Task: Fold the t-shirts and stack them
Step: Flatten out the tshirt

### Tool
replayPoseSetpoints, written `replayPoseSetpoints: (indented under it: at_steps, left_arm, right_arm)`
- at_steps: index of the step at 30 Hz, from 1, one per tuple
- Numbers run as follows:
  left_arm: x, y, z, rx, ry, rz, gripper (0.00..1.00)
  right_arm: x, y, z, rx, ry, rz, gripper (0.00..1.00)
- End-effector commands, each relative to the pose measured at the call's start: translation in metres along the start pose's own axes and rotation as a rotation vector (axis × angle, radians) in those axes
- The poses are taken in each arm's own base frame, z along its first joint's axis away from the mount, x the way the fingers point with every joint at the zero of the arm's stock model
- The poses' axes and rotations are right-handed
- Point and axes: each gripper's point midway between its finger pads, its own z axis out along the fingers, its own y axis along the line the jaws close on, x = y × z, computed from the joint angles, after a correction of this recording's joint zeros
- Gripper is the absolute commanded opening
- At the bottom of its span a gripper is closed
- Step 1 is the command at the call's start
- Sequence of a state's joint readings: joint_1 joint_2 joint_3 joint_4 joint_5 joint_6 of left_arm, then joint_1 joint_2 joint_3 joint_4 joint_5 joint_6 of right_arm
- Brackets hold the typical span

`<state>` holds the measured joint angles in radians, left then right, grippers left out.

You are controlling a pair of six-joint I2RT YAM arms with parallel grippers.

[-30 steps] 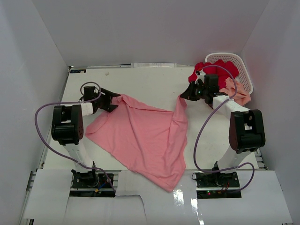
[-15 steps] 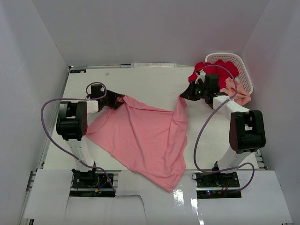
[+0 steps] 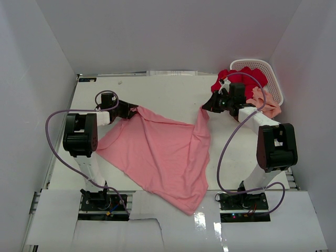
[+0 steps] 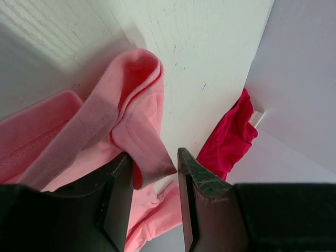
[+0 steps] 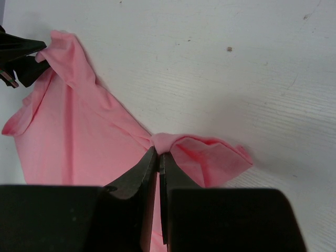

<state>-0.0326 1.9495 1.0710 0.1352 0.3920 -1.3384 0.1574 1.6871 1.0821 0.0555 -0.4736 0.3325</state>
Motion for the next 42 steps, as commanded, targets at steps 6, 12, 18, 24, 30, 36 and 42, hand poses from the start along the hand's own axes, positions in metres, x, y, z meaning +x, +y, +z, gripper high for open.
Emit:
replayPoseSetpoints:
  at_steps: [6,12,18,24,30,36,42]
  left_arm:
    - [-0.015,-0.017,-0.009,0.016,-0.08,0.041,0.48]
    - [-0.021,-0.02,-0.011,0.018,-0.096,0.04,0.48]
    - [-0.027,-0.02,-0.015,0.009,-0.119,0.041,0.47]
    - [-0.03,-0.022,-0.016,0.02,-0.124,0.042,0.41]
    - [-0.029,-0.024,-0.017,0.028,-0.12,0.046,0.04]
    - [-0.03,-0.049,-0.014,0.066,-0.084,0.136,0.0]
    - [-0.065,-0.091,-0.034,0.1,-0.171,0.259,0.0]
  right_arm:
    - [-0.015,0.008,-0.009,-0.024,-0.054,-0.048,0.08]
    - [-0.015,0.009,-0.009,-0.029,-0.051,-0.047,0.08]
    - [-0.011,0.008,-0.007,-0.031,-0.042,-0.042,0.08]
    - [-0.01,0.007,-0.007,-0.029,-0.04,-0.041,0.08]
    - [-0.01,0.007,-0.008,-0.028,-0.041,-0.041,0.08]
    - [-0.012,0.005,-0.008,-0.01,-0.042,-0.039,0.08]
    - [-0.016,-0.02,-0.019,0.117,-0.005,0.016,0.08]
